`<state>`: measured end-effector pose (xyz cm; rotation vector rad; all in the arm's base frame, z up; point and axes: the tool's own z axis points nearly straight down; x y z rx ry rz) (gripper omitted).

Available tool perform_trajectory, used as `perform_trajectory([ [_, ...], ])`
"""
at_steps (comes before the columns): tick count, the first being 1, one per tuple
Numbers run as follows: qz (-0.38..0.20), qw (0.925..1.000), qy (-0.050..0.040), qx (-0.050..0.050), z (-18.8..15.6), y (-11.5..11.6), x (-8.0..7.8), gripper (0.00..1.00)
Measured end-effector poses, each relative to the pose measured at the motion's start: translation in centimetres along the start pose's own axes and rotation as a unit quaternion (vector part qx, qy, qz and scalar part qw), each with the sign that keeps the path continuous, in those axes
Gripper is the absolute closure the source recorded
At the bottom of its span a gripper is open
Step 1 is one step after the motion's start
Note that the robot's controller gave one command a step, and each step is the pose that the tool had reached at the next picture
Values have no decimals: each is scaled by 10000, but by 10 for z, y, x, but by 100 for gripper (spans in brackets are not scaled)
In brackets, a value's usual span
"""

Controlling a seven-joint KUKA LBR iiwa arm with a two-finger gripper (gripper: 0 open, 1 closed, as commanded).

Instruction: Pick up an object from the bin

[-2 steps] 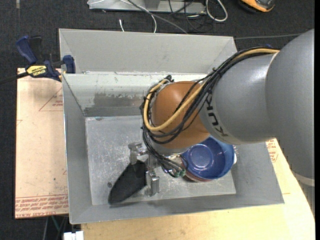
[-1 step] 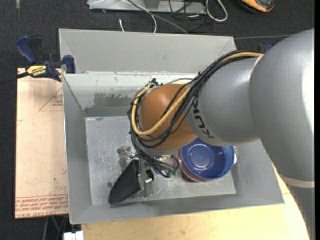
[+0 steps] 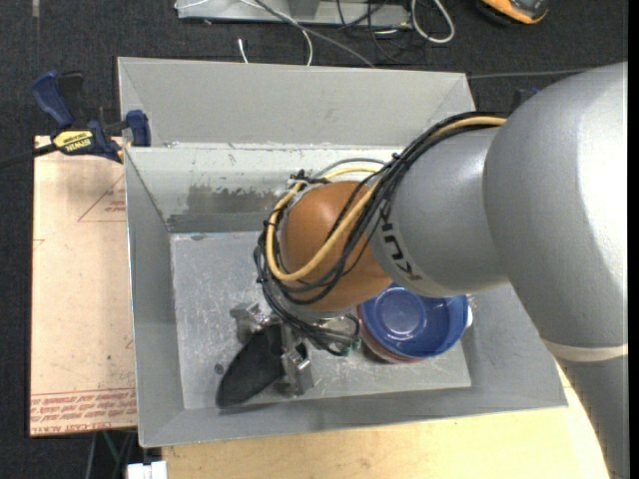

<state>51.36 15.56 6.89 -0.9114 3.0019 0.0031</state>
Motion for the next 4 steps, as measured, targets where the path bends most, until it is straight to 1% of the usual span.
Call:
perform_trajectory([
  [1, 860, 9963, 25, -22, -1, -9, 11, 100],
  [2, 863, 9963, 26, -22, -1, -9, 11, 100],
  [3, 863, 9962, 66, -38, -37, -7, 13, 100],
  [4, 868, 9962, 26, -27, -62, -8, 11, 100],
])
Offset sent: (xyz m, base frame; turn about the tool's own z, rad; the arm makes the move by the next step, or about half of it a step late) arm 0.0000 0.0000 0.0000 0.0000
